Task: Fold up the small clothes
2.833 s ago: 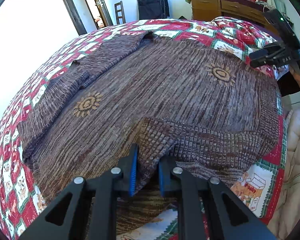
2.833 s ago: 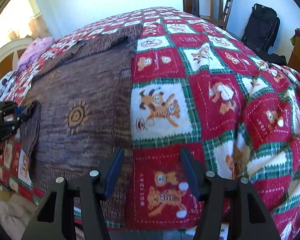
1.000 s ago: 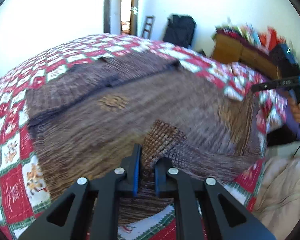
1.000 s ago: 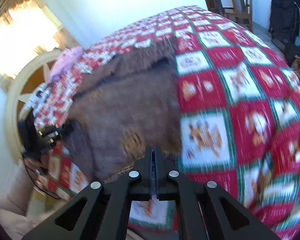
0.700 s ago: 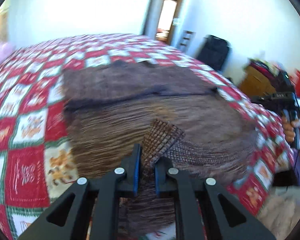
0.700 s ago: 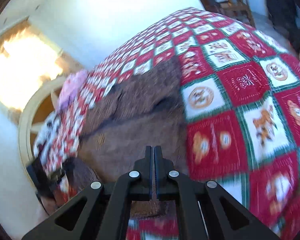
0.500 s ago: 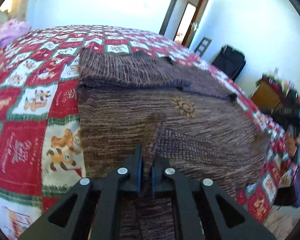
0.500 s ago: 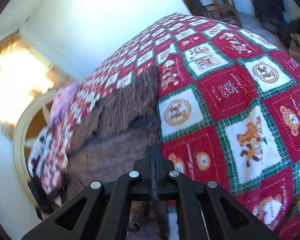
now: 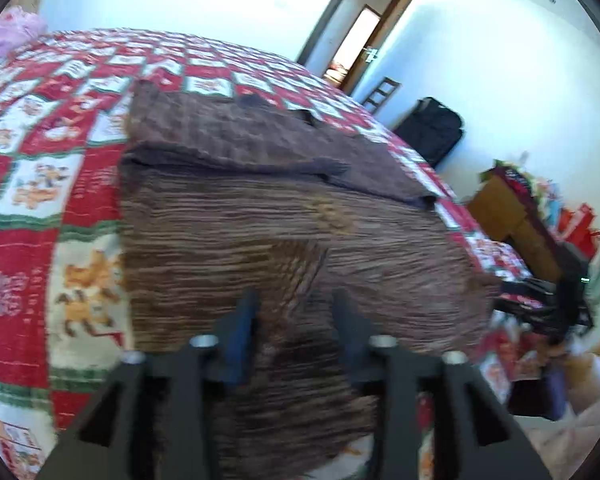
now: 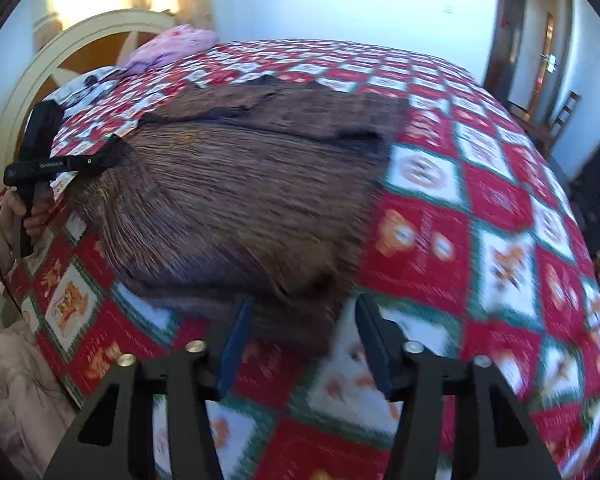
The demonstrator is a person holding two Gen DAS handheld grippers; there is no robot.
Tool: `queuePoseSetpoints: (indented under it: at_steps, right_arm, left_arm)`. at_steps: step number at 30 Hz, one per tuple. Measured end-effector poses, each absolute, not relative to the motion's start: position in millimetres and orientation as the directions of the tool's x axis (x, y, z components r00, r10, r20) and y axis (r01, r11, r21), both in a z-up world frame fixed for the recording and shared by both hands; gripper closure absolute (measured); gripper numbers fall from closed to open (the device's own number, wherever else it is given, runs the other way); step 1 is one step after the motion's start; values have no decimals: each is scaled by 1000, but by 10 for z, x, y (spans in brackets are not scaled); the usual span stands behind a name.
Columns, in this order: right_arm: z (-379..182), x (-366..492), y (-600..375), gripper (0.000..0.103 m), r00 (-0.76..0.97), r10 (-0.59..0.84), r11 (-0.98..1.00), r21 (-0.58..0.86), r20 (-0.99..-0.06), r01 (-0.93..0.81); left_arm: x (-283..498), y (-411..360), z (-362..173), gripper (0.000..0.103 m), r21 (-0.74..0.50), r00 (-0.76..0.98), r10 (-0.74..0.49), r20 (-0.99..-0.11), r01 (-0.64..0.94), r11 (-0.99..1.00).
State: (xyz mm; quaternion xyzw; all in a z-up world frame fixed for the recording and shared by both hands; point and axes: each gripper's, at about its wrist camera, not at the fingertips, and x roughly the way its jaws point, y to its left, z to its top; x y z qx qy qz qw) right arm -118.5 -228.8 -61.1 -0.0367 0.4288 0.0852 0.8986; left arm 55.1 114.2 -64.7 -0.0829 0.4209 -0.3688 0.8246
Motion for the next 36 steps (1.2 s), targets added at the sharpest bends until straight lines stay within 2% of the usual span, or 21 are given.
queuePoseSetpoints:
  at_steps: [1,2,3,4,5,11,12,13,16,19,21,25,26,28,30,31,32,36]
  right_arm:
    - [-624,-1106,-2258,84,605,126,981,7,-786,-195]
    - [-649,-1022,-2227,94,592,131,979,9,-795,-204]
    - [-650,-925,-2205,94,592,135,978,10,-795,-209]
    - [-626,-835,-2189,94,606,143,978,17,-782,-209]
    - [-600,-766,-2185,94,617,157,979,38,-771,-201]
    - [-565,-452,-2823,92,696,270,915,402,-665,30]
    - [-580,-482,-2900,91,700,287,894,445,-654,50]
    - [-579,-525,-2934,84,704,293,885,462,-647,56]
    - [-534,-669,-2849,62,708,245,931,364,-663,19]
    - [-496,-709,-2691,59,695,242,959,278,-677,-63]
    - [-480,-666,-2566,59,680,256,964,237,-687,-124]
    - [-623,-450,-2272,59,639,206,975,101,-741,-198]
    - [-682,-412,-2231,59,621,195,976,85,-759,-203]
    - [-789,-381,-2146,59,600,186,974,64,-778,-219]
    - [-796,-411,-2096,63,622,163,974,25,-766,-224]
    - [-793,-434,-2103,80,622,165,974,29,-766,-223]
    - [-786,-466,-2134,92,617,177,976,54,-767,-212]
    - [-671,-591,-2214,94,632,192,980,109,-751,-168]
  left_arm:
    - [545,1078,-620,52,-427,374,-669,-642,550,718]
    - [533,1022,-609,54,-395,386,-649,-656,558,730]
    - [520,955,-606,61,-354,397,-623,-674,566,744]
    - [501,902,-609,88,-323,404,-604,-687,574,752]
    - [500,839,-610,97,-290,409,-580,-704,580,761]
    - [431,951,-547,97,-284,458,-575,-678,558,779]
    - [440,1004,-566,97,-297,460,-576,-676,544,784]
    - [456,1056,-597,97,-311,459,-576,-676,531,788]
    - [497,1112,-674,97,-336,455,-583,-673,513,790]
    - [509,1078,-682,97,-362,443,-601,-665,512,779]
    - [516,1020,-681,90,-350,443,-596,-670,520,780]
    - [513,949,-658,59,-364,409,-621,-669,548,753]
    - [507,925,-655,56,-351,407,-616,-674,557,753]
    - [490,886,-668,58,-310,422,-591,-688,565,765]
    - [443,852,-672,71,-256,454,-563,-691,575,777]
    - [441,851,-678,88,-246,458,-556,-693,575,780]
    - [443,866,-682,91,-253,455,-559,-693,572,780]
    - [475,1048,-594,96,-337,465,-597,-654,528,780]
